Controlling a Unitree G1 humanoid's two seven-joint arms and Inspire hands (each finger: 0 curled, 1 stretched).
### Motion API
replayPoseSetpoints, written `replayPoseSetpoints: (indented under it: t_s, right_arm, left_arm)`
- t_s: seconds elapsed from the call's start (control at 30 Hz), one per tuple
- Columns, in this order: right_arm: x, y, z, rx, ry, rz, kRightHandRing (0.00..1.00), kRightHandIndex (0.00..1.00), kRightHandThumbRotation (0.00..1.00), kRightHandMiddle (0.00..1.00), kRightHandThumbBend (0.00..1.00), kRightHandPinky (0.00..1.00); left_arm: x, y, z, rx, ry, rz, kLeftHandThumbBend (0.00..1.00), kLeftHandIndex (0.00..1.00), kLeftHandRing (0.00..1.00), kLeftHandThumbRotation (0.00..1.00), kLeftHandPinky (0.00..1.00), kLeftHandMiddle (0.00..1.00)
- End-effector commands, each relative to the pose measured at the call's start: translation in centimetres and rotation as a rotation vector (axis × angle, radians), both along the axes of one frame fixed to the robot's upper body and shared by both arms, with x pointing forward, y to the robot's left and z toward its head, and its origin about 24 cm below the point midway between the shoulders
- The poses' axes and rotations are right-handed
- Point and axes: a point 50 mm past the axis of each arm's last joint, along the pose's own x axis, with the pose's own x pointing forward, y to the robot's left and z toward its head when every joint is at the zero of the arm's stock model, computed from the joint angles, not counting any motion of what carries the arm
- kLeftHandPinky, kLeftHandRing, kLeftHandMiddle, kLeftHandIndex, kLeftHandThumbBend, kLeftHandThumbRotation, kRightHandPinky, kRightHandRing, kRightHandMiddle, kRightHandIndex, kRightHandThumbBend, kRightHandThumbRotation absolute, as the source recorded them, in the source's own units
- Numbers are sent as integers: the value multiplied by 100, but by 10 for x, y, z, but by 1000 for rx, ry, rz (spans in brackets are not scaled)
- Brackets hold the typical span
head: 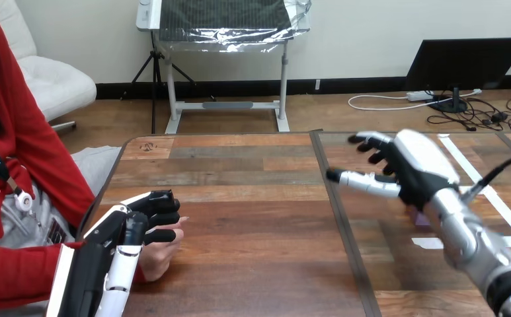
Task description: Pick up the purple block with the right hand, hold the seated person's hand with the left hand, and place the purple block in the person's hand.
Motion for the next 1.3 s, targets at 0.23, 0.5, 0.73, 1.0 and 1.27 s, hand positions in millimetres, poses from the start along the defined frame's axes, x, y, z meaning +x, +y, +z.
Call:
replayPoseSetpoints:
  t_s: [0.23,0.5,0.73,1.0,1.27]
  right_arm:
    - [25,-5,40,-12,-73,-56,78,86,78,84,77,64]
    - [27,-9,42,-63,-56,-75,81,86,79,84,75,70]
    - [28,-14,41,-94,-12,-98,85,88,79,86,76,76]
    - [29,-20,40,-142,56,-126,88,90,78,89,76,81]
    - [28,-25,37,-192,110,-151,90,92,84,91,77,85]
  left_arm:
    - [10,-2,12,-10,-88,11,44,66,70,86,61,70]
    - [9,-2,13,-3,-82,11,46,67,71,86,62,71]
    - [7,-2,14,8,-86,15,46,68,71,86,62,71]
    - [7,-1,15,6,-85,20,46,68,71,86,63,71]
    - [8,0,14,1,-87,24,42,67,70,85,62,71]
